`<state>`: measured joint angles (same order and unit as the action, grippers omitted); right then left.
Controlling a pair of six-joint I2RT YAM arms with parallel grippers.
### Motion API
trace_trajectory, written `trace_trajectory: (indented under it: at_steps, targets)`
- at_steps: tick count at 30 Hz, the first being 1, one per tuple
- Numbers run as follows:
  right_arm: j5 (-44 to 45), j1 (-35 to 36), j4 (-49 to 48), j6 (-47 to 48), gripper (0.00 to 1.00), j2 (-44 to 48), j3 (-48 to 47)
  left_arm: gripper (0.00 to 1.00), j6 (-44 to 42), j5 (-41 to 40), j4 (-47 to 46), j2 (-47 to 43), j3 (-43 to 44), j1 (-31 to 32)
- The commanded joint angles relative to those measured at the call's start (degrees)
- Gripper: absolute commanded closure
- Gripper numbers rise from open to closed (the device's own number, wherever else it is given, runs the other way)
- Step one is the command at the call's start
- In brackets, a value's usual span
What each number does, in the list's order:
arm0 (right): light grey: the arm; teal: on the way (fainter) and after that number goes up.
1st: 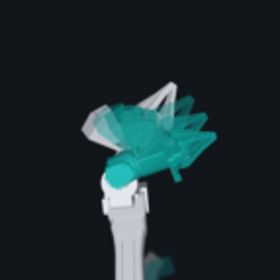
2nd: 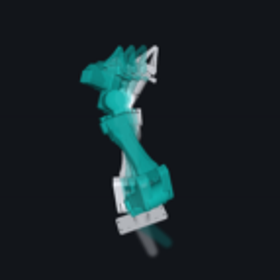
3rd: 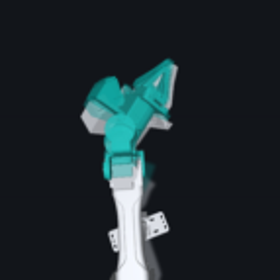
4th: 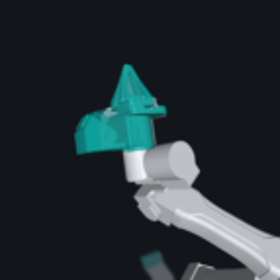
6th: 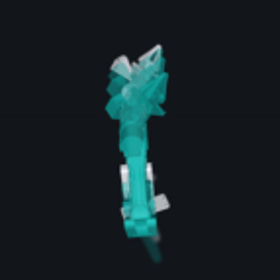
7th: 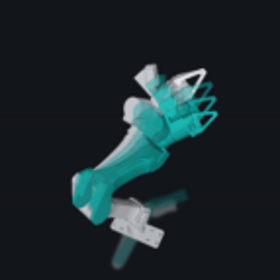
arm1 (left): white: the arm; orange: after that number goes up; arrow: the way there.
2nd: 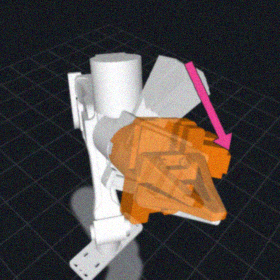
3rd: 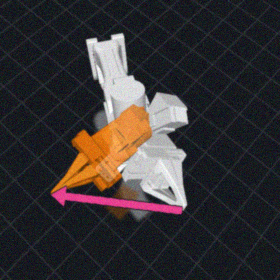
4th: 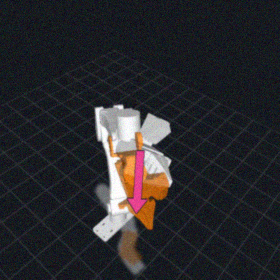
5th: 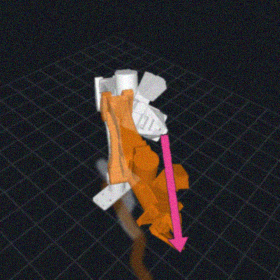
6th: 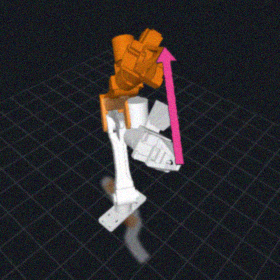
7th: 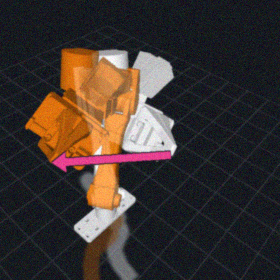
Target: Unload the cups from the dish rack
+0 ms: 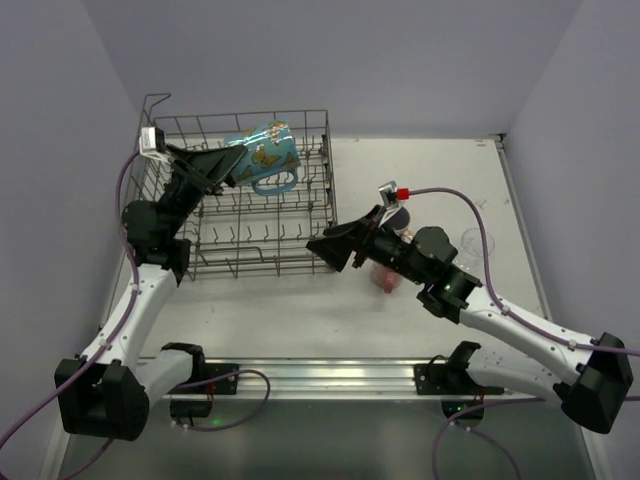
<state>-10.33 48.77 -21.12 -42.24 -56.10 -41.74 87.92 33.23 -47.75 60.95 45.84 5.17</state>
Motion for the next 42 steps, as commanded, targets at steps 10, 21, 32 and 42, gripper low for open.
trace_trajectory:
  at_steps: [10, 21, 32, 42]
  targets:
    - [-15.77, -3.33, -20.88, 3.13, 0.17, -11.66, -5.37, 1.00, 7.88, -11.08, -10.61, -5.67, -6.82, 7.84]
    - [-22.19, -4.56, -25.37, 3.13, 0.25, -15.71, -7.48, 1.00, 8.50, -12.40, -12.63, -3.38, -8.67, 9.85]
    - [-27.02, -8.61, -34.68, -2.06, 0.30, -21.68, -7.31, 1.00, 8.58, -13.98, -13.51, -2.94, -9.63, 12.58]
    - [-31.77, -9.66, -38.28, -4.34, 0.36, -25.64, -9.94, 1.00, 8.76, -15.65, -15.71, -1.19, -11.30, 15.66]
